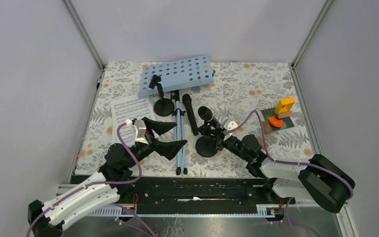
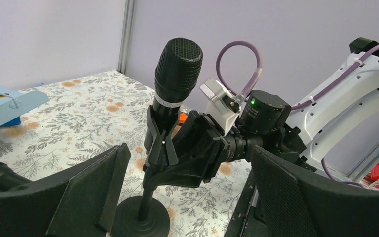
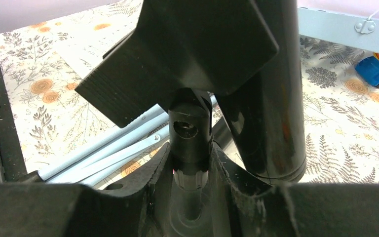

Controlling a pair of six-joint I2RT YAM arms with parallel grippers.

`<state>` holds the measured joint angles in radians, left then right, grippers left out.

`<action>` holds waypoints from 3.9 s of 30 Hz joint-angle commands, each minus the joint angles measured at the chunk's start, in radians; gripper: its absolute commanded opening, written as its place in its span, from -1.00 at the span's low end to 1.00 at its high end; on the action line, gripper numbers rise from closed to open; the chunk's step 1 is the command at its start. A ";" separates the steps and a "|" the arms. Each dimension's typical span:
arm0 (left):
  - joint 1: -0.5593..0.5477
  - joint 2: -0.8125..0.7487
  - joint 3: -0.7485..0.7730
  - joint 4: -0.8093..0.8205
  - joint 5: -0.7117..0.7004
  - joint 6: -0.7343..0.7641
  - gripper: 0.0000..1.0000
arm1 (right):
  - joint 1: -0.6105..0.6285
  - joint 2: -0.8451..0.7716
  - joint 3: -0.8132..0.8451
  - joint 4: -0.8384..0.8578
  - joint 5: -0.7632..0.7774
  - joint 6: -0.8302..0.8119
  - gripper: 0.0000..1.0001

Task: Pack up the instrument practice props

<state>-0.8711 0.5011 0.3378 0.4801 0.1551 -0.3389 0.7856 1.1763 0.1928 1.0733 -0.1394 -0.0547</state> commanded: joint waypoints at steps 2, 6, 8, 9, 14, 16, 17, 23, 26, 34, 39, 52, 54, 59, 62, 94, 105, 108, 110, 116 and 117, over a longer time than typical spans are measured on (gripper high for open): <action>-0.008 -0.007 -0.015 0.009 -0.034 0.016 0.97 | 0.025 0.033 -0.005 0.216 0.020 0.002 -0.73; -0.008 -0.024 -0.025 -0.019 -0.054 0.019 0.97 | 0.026 0.010 -0.020 0.185 0.026 0.004 -0.07; -0.008 -0.033 -0.031 -0.022 -0.074 0.014 0.98 | 0.025 -0.012 -0.035 0.175 0.041 0.006 0.05; -0.008 -0.038 -0.036 -0.020 -0.089 0.009 0.97 | 0.025 -0.032 -0.045 0.168 0.046 0.007 0.10; -0.007 -0.034 -0.039 0.001 -0.149 -0.011 0.97 | 0.026 -0.192 -0.061 -0.002 0.048 0.023 0.25; -0.009 -0.021 -0.041 0.027 -0.149 -0.007 0.97 | 0.025 -0.277 -0.068 -0.118 0.038 0.029 0.23; -0.008 -0.015 -0.045 0.048 -0.147 -0.006 0.98 | 0.026 -0.323 -0.074 -0.148 0.038 0.032 0.23; -0.009 0.068 -0.069 0.205 -0.126 -0.005 0.98 | 0.025 -0.618 -0.052 -0.463 0.119 0.013 0.27; -0.009 0.130 -0.056 0.246 -0.089 0.016 0.97 | 0.025 -0.733 -0.011 -0.571 0.157 -0.017 0.42; -0.024 0.224 -0.095 0.410 -0.027 0.075 0.97 | 0.026 -0.700 0.161 -0.595 0.128 -0.097 0.61; -0.048 0.265 -0.100 0.419 -0.032 0.171 0.97 | 0.025 -0.522 0.286 -0.608 0.057 -0.244 0.65; -0.066 0.367 -0.111 0.508 0.053 0.331 0.97 | 0.025 -0.254 0.445 -0.569 -0.031 -0.464 0.64; -0.067 0.381 -0.110 0.517 0.036 0.331 0.97 | 0.026 -0.236 0.453 -0.558 -0.039 -0.467 0.59; -0.068 0.429 -0.105 0.550 -0.071 0.294 0.97 | 0.026 -0.213 0.474 -0.564 -0.074 -0.474 0.33; -0.069 0.460 -0.115 0.614 -0.087 0.266 0.97 | 0.026 -0.207 0.477 -0.561 -0.102 -0.478 0.25; -0.089 0.799 0.076 0.707 -0.041 0.229 0.48 | 0.026 -0.210 0.510 -0.629 -0.137 -0.459 -1.00; -0.089 0.852 0.085 0.675 -0.005 0.198 -1.00 | 0.024 -0.257 0.658 -0.786 -0.104 -0.514 -1.00; -0.090 0.858 0.084 0.676 -0.009 0.193 -1.00 | 0.025 -0.282 0.738 -0.834 -0.061 -0.523 -1.00; -0.090 0.861 0.083 0.675 -0.016 0.187 -1.00 | 0.025 -0.314 0.769 -0.838 -0.027 -0.526 -1.00; -0.089 0.813 0.115 0.603 -0.130 0.150 0.97 | 0.025 -0.285 1.000 -1.009 0.174 -0.323 -1.00; -0.089 0.799 0.126 0.586 -0.146 0.150 0.97 | 0.025 -0.260 1.047 -1.054 0.186 -0.304 -1.00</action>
<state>-0.9588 1.3411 0.4137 1.1236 0.0834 -0.1520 0.8051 0.8539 1.0580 0.1482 -0.0895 -0.4927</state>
